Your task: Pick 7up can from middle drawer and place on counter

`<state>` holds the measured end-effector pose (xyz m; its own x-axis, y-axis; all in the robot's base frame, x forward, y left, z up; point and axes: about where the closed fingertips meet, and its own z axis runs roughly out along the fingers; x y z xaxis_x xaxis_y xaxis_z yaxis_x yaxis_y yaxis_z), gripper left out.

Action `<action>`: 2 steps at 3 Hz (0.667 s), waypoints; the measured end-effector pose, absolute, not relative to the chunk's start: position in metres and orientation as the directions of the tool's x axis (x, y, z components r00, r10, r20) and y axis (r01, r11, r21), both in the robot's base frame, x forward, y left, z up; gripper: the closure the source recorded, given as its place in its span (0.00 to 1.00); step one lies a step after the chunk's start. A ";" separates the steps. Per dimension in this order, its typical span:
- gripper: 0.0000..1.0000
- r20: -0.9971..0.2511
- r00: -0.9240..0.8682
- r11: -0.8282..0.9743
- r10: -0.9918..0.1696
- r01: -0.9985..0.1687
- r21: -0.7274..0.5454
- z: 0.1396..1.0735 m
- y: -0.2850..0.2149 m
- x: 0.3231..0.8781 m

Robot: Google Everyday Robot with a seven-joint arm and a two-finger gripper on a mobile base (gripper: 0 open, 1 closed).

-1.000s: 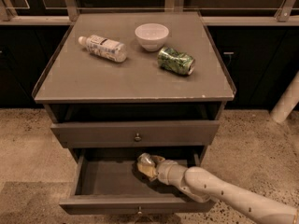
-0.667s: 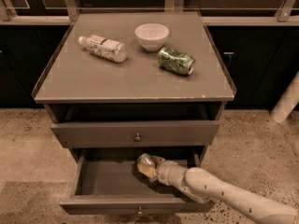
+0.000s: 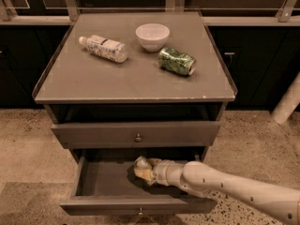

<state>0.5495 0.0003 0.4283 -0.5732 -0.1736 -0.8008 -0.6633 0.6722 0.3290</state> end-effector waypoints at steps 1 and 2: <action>1.00 -0.783 -0.575 0.631 -0.237 -0.704 0.325 0.468 0.002 0.521; 1.00 -0.813 -0.516 0.602 -0.270 -0.750 0.275 0.517 -0.004 0.505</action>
Offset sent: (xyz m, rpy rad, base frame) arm -0.0634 -0.0167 0.1559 -0.0523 -0.1300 0.1584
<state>0.5045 -0.0041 0.5165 -0.5155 -0.2705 -0.8131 -0.7496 0.6021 0.2750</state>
